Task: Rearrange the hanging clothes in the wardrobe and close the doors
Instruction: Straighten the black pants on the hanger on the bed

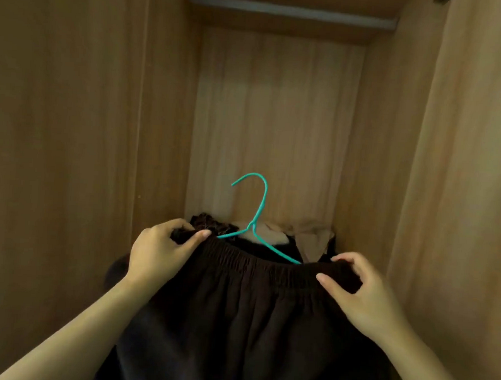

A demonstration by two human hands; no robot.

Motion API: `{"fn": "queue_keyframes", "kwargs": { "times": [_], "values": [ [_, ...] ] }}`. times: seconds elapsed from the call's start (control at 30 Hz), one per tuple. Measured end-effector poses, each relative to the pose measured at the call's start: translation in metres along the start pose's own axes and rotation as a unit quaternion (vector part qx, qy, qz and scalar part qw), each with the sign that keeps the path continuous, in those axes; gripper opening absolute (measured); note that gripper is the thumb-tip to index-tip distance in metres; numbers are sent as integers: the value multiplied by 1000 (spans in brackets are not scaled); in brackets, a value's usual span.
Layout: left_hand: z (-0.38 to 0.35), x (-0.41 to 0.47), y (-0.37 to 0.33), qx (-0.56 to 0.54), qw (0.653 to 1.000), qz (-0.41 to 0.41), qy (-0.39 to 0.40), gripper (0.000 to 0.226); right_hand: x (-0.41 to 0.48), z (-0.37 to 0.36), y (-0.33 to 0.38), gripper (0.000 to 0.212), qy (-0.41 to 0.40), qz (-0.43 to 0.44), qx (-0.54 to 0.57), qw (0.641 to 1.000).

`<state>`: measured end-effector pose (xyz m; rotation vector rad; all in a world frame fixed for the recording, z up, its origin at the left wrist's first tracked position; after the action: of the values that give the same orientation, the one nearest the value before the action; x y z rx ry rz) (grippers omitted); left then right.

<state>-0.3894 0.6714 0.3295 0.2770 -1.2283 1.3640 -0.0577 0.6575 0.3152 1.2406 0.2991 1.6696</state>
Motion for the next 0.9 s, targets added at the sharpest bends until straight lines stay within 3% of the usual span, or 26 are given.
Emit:
{"fn": "queue_keyframes", "kwargs": {
  "times": [0.13, 0.33, 0.43, 0.73, 0.9],
  "values": [
    [-35, 108, 4, -10, 999, -43, -18, 29, 92, -9, 20, 22, -64, 52, 0, 997],
    [-82, 250, 10, -61, 994, -80, -35, 30, 211, -23, 36, 28, -143, 116, -31, 982],
    [-103, 299, 15, -98, 991, -82, -49, 29, 259, -29, 41, 34, -159, 139, -49, 976],
    [-152, 426, 24, -116, 983, -109, -85, 31, 401, -44, 65, 19, -232, 200, -110, 945],
    [-173, 499, 30, -112, 982, -93, -117, 59, 485, -38, 93, 25, -258, 251, -122, 925]
  ]
}}
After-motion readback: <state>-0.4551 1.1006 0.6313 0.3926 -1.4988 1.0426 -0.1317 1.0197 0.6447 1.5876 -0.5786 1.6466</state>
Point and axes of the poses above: each hand's wrist, its own x-axis towards the middle knuckle, its own z-axis out of the back of the hand, y = z × x, the point moved 4 cm from there along x, towards the middle knuckle, and after that the axes turned 8 degrees about x, right-handed, at the moved point
